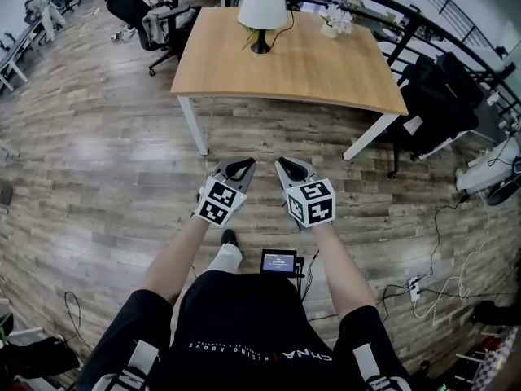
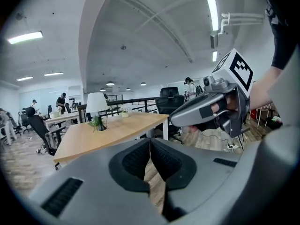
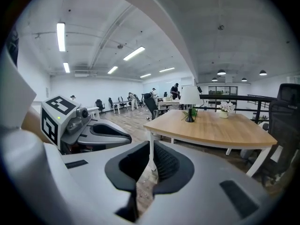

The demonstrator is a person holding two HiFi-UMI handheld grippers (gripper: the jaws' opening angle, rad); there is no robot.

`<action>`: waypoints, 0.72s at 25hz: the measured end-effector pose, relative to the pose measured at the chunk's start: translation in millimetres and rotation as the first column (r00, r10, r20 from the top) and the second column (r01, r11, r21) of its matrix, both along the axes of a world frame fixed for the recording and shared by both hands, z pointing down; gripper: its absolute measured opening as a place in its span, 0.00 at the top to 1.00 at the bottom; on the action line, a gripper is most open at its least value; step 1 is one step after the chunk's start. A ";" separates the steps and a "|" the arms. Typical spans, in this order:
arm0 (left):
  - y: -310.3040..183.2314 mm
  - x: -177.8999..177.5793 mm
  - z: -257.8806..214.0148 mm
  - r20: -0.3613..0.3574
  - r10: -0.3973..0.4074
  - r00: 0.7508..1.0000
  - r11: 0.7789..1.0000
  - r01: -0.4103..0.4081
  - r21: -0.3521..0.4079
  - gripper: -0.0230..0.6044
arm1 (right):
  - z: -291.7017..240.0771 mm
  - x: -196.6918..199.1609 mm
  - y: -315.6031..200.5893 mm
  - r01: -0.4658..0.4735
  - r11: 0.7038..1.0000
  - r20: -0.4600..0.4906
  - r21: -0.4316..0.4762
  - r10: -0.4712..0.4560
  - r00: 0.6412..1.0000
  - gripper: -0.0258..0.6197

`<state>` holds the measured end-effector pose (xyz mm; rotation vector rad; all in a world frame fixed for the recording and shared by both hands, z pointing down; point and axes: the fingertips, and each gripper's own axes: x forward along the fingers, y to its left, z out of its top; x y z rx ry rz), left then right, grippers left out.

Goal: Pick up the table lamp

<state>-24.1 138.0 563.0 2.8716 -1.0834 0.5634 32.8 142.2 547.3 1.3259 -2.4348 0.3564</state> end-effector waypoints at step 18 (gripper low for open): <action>-186.9 -60.1 -4.6 -0.108 0.096 0.989 0.994 -0.102 -0.049 0.93 | 1.4 -55.2 -189.9 -0.092 0.995 -0.019 -0.030 0.092 0.996 0.89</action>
